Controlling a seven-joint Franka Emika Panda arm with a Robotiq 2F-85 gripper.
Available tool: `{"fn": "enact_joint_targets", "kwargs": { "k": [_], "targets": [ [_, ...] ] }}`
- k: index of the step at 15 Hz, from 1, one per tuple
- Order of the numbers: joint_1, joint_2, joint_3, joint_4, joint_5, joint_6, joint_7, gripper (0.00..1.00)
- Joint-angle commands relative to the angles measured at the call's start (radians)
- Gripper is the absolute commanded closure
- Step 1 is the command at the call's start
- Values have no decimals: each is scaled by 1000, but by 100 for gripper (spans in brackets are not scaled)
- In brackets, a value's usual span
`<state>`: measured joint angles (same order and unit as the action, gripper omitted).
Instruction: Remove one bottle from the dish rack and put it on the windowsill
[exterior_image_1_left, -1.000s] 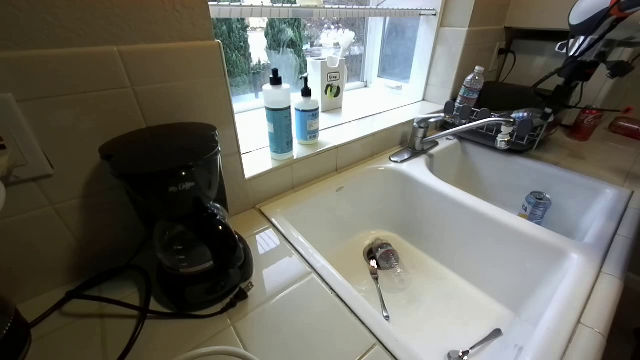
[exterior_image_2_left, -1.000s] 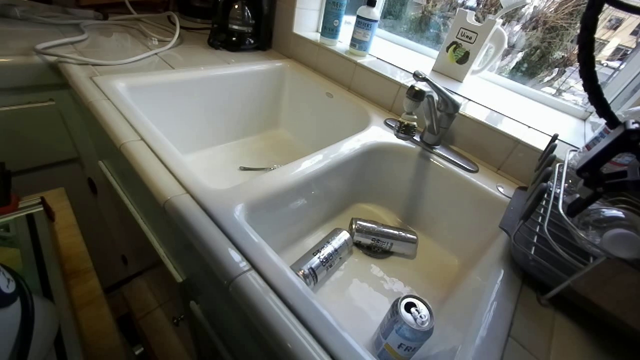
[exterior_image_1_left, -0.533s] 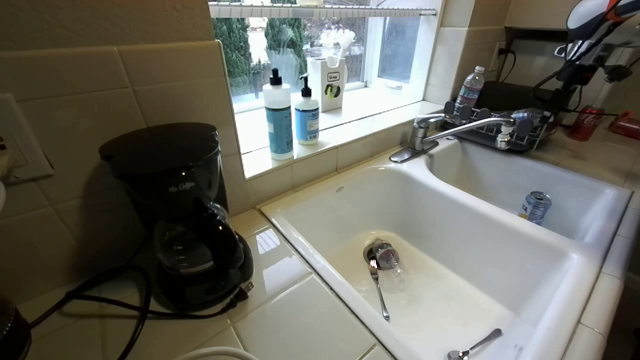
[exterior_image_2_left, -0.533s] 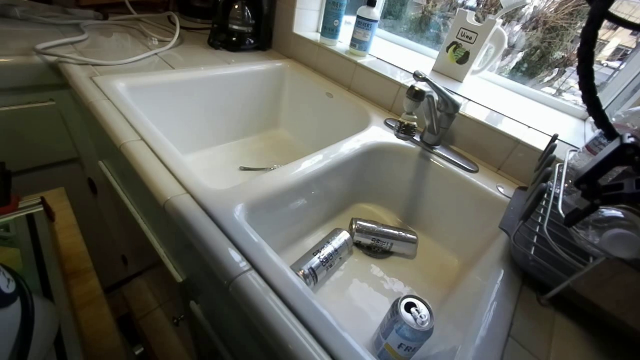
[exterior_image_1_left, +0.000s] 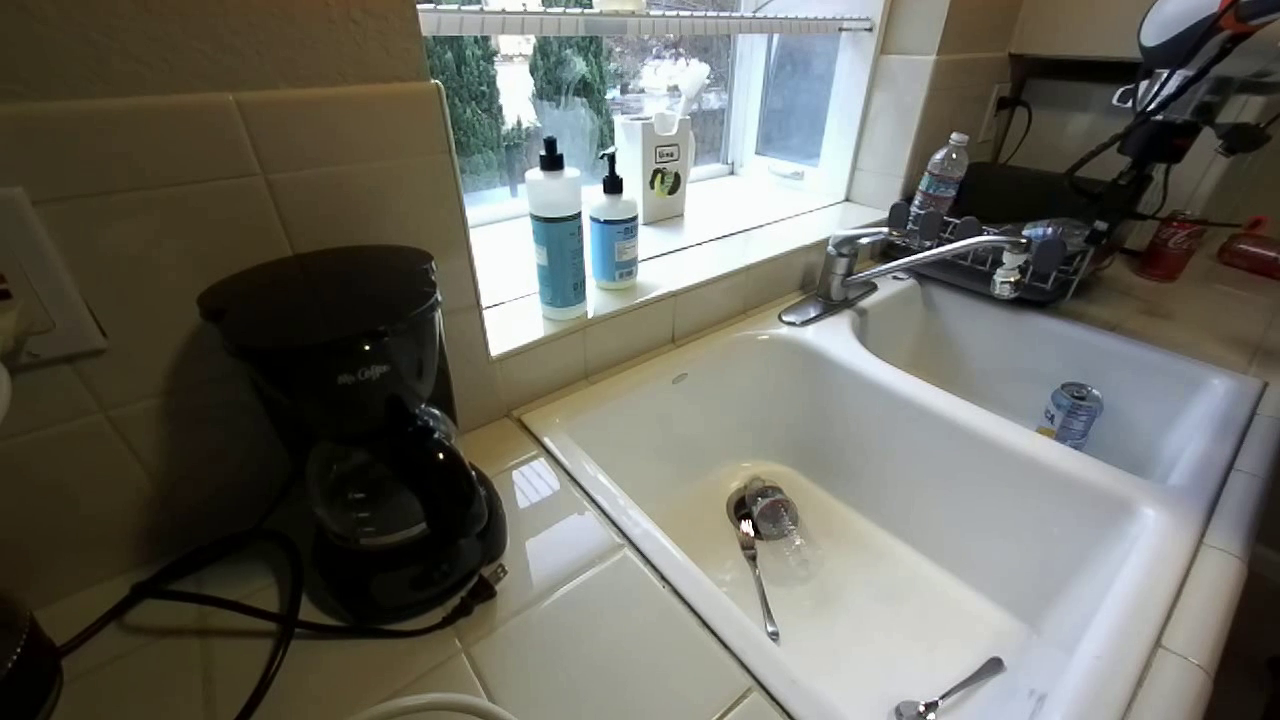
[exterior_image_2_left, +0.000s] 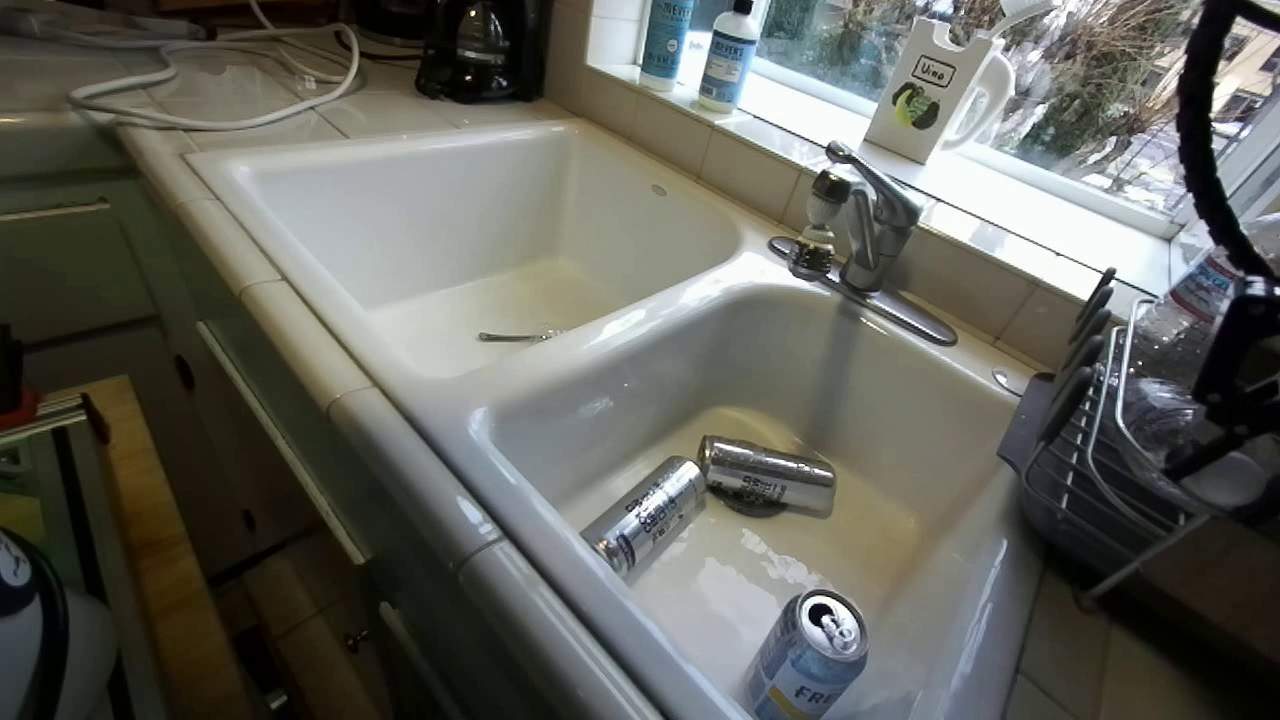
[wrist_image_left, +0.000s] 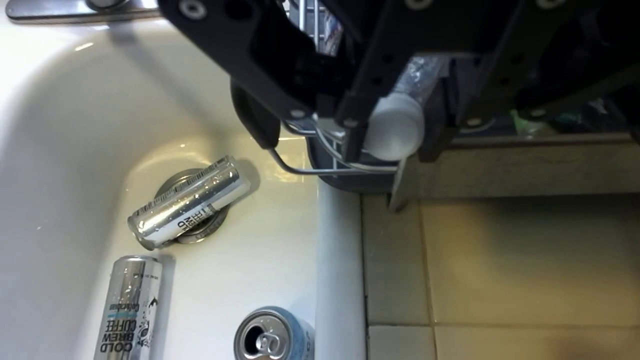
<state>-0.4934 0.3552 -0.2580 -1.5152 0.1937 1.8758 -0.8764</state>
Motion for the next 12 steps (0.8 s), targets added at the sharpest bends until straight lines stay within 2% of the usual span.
{"fn": "enact_joint_targets", "kwargs": {
  "k": [1,7,9,12],
  "targets": [
    [0,-3,5,21,-16,-38,18,92],
    [5,-141,-40,-8,-122,-13,38,92],
    [5,-193,-46,-16,-129,5,2,92],
    [7,-258,-28,-38,-73,128,-84,92]
  ]
}}
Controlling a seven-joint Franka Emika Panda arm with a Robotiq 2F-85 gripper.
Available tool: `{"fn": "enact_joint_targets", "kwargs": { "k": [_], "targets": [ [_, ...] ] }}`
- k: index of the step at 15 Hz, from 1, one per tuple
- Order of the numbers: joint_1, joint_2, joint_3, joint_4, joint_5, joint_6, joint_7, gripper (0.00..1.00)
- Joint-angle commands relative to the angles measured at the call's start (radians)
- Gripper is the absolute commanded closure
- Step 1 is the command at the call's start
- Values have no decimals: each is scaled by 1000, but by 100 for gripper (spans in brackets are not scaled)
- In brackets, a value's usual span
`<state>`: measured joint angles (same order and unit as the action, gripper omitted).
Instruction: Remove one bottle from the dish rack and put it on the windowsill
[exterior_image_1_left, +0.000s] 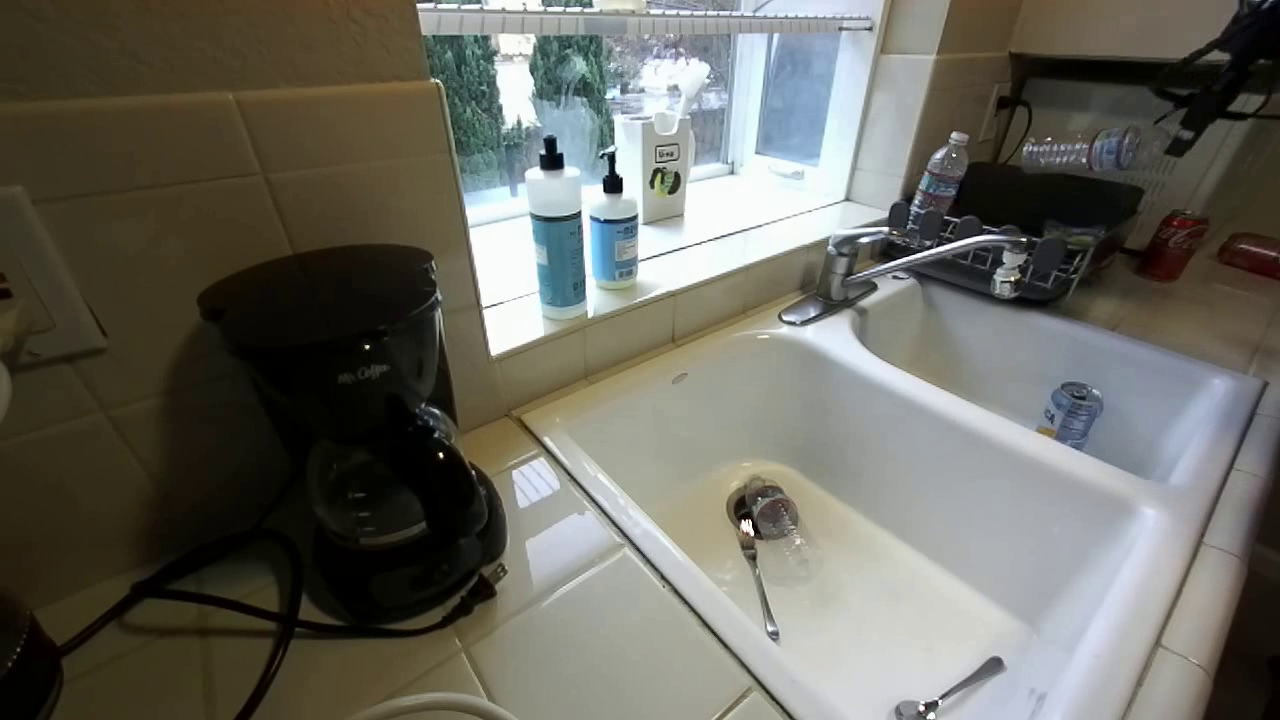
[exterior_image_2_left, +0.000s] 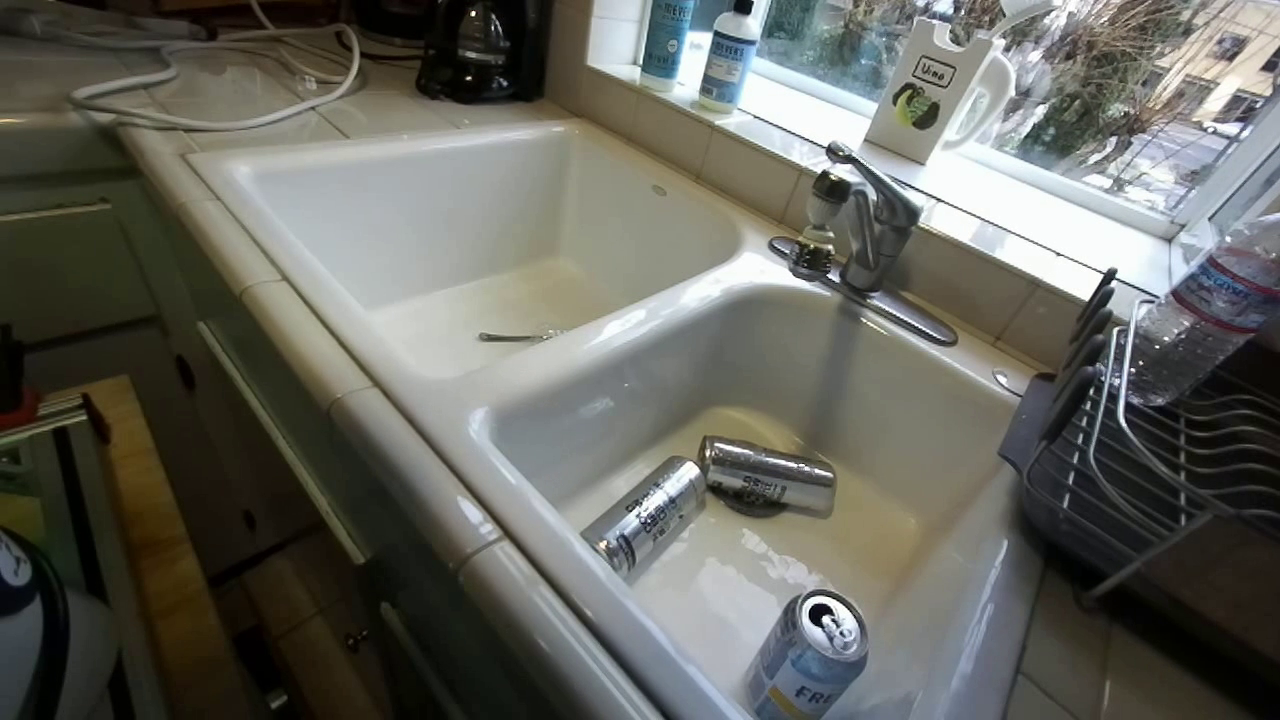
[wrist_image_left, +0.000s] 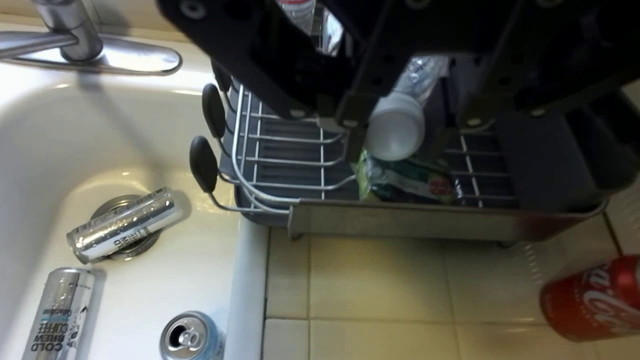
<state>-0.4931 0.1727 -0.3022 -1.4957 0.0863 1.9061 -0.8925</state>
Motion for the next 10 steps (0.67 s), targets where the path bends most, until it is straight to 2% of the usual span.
{"fn": "enact_joint_targets", "kwargs": {
  "k": [1,5,10],
  "targets": [
    [10,-83,25,-53,64,127,-92,92],
    [72,-93,46,-21,202,205,-196,92],
    [158,-102,106,11,289,174,-344,92]
  ]
}}
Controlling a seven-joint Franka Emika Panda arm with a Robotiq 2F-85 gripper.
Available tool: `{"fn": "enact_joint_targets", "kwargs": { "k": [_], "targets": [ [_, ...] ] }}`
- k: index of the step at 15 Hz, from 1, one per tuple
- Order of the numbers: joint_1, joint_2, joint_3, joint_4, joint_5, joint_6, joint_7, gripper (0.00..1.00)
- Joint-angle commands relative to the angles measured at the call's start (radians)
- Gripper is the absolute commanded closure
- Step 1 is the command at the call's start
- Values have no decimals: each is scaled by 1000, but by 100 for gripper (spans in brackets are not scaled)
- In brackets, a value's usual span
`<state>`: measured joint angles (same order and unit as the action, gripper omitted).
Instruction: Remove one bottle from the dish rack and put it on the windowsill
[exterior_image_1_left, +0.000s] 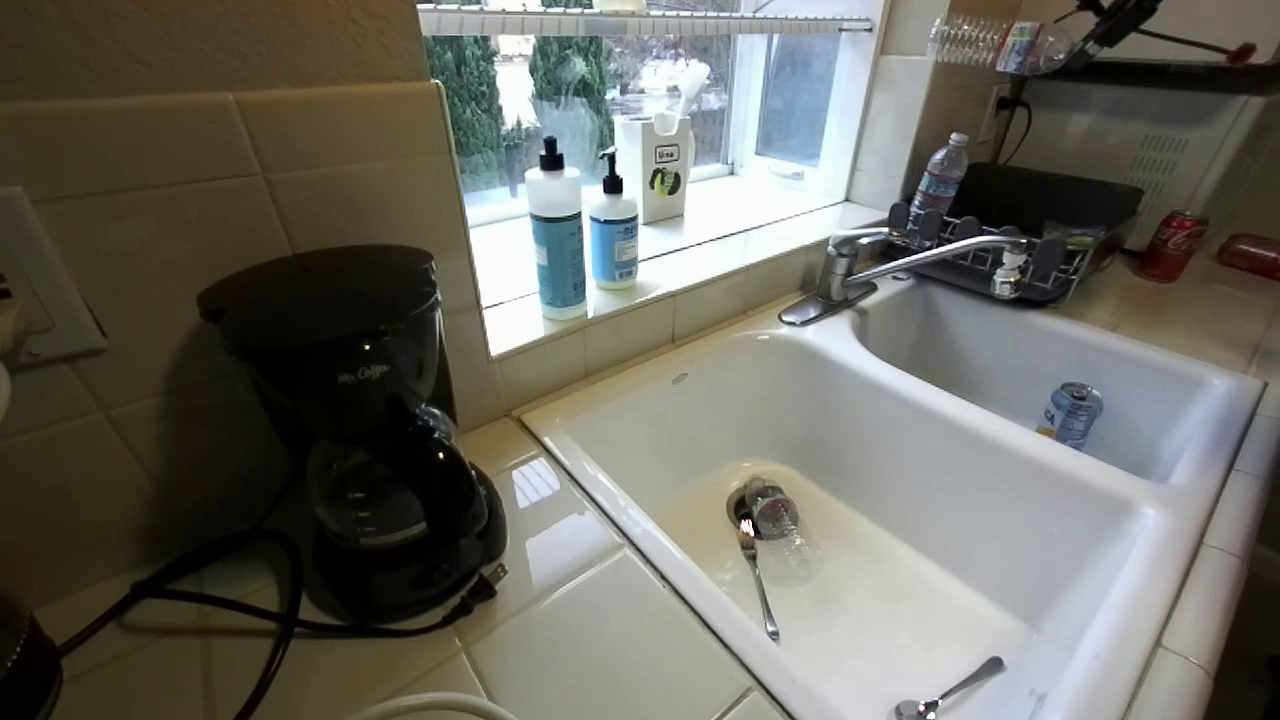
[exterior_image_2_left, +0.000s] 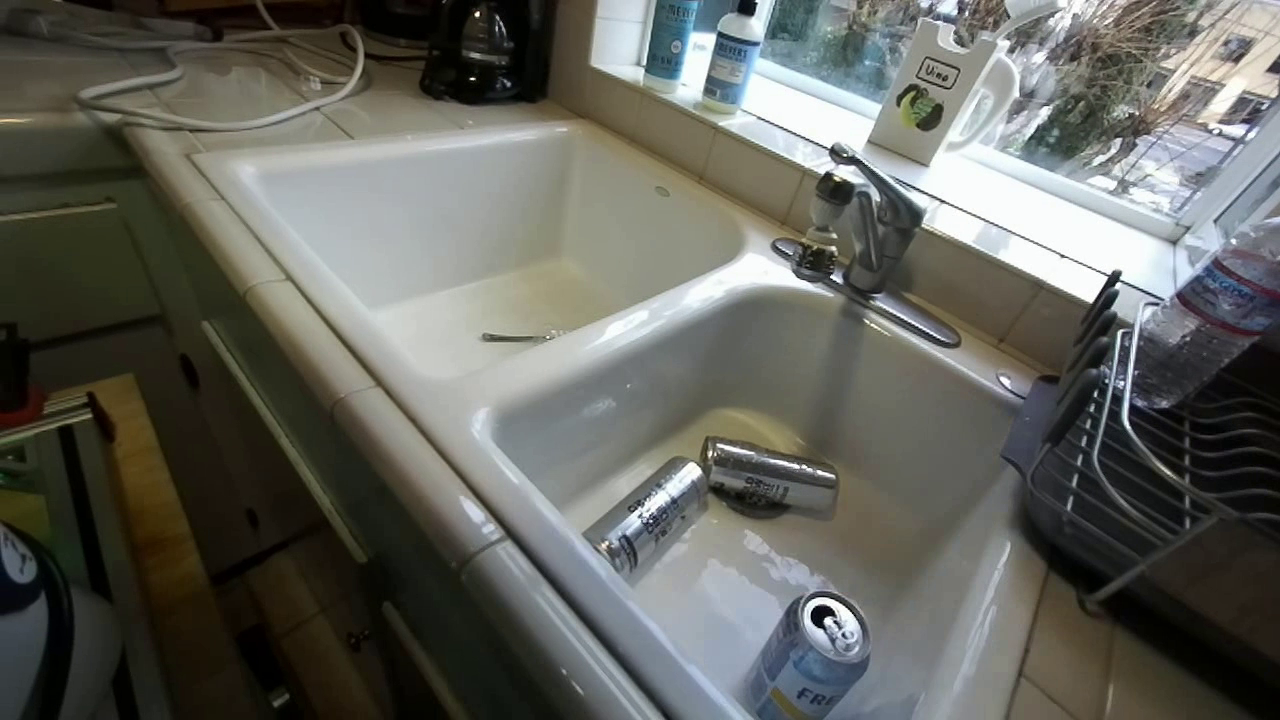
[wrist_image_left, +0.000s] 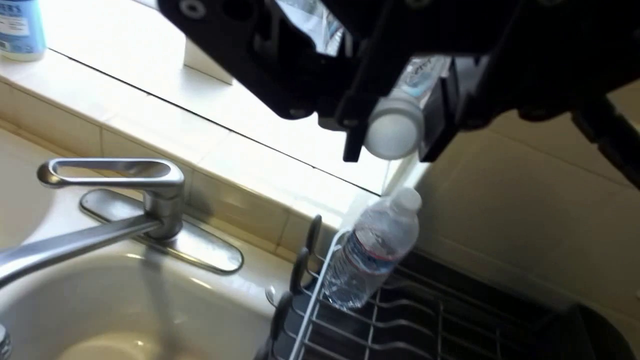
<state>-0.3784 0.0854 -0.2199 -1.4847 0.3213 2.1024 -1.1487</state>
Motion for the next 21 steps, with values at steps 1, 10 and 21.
{"fn": "enact_joint_targets", "kwargs": {
  "k": [1,10,21],
  "targets": [
    [59,-14,34,0,62,-34,-107,92],
    [91,41,52,7,138,-121,-113,92],
    [124,158,59,143,20,-171,215,92]
  ]
}}
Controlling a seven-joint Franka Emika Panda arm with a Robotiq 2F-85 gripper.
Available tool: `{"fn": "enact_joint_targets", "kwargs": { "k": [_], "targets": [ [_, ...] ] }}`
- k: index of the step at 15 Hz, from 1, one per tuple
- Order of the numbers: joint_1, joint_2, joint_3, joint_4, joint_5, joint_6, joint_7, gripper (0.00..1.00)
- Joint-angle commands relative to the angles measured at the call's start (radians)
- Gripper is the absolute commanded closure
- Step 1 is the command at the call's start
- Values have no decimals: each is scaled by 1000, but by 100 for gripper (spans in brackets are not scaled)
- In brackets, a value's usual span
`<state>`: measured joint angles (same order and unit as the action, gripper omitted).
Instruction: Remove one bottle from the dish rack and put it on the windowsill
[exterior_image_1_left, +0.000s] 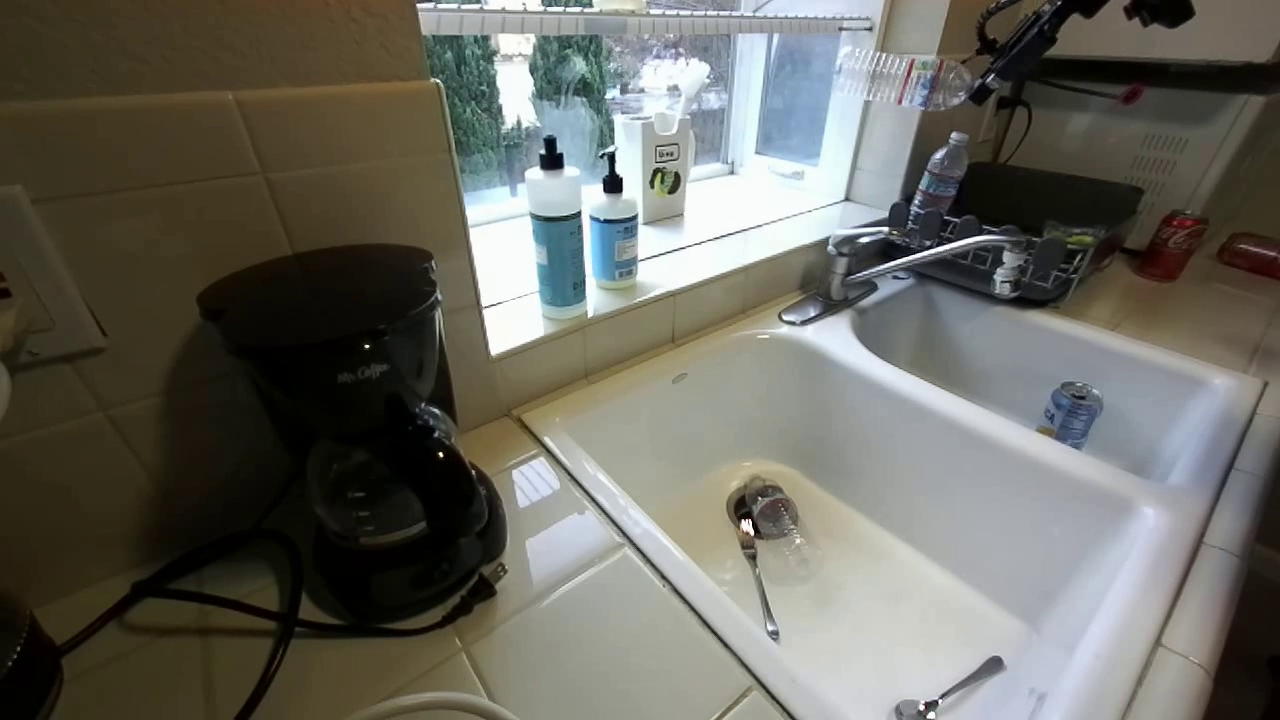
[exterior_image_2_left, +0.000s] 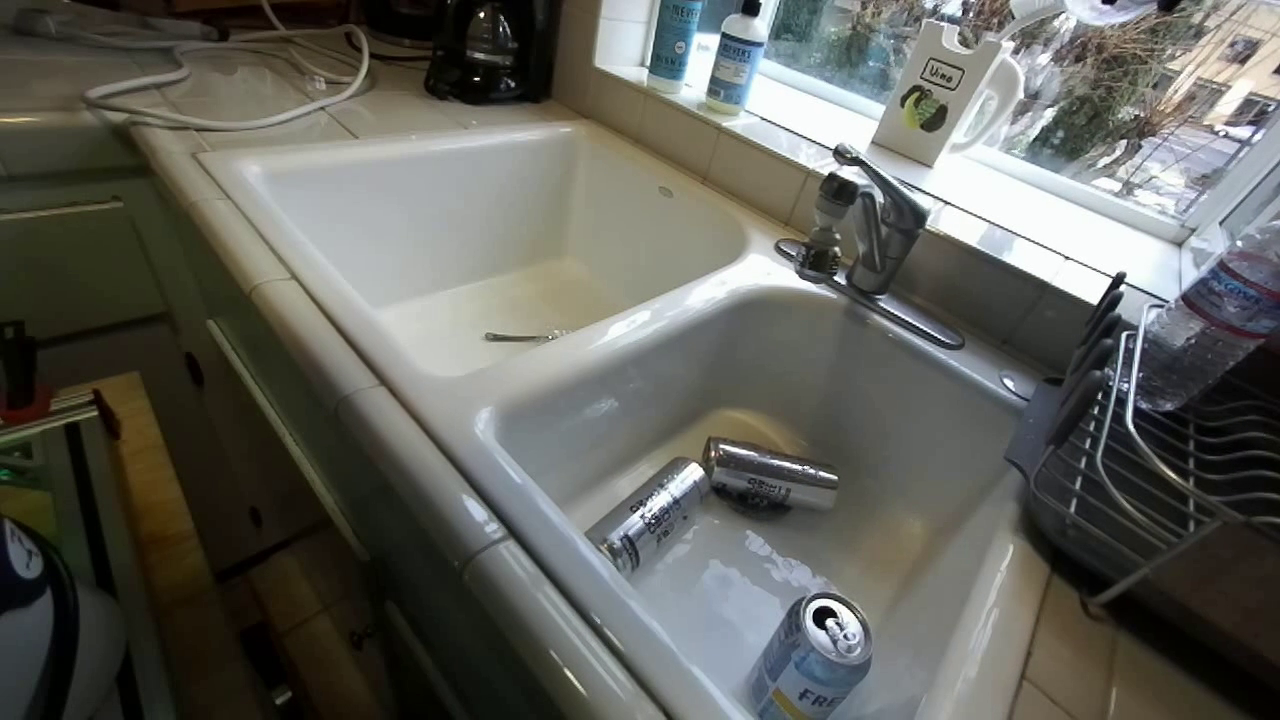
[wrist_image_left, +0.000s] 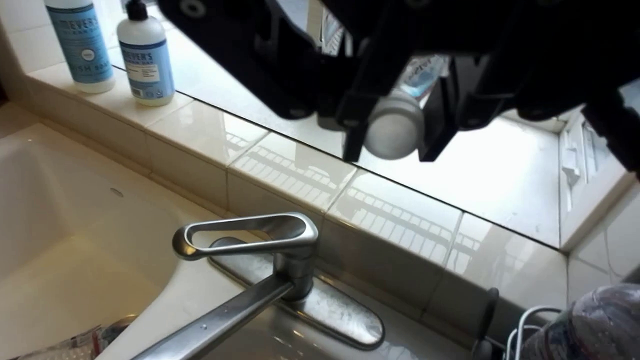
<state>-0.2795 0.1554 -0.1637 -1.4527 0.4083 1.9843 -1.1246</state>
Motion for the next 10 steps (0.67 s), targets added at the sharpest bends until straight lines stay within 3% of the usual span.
{"fn": "enact_joint_targets", "kwargs": {
  "k": [1,4,6,10],
  "targets": [
    [23,123,10,156,-54,-96,248,92],
    [26,237,39,298,-50,-140,419,92],
    [34,319,47,398,-106,-126,550,92],
    [4,462,78,544,-151,-145,673,92]
  ]
}}
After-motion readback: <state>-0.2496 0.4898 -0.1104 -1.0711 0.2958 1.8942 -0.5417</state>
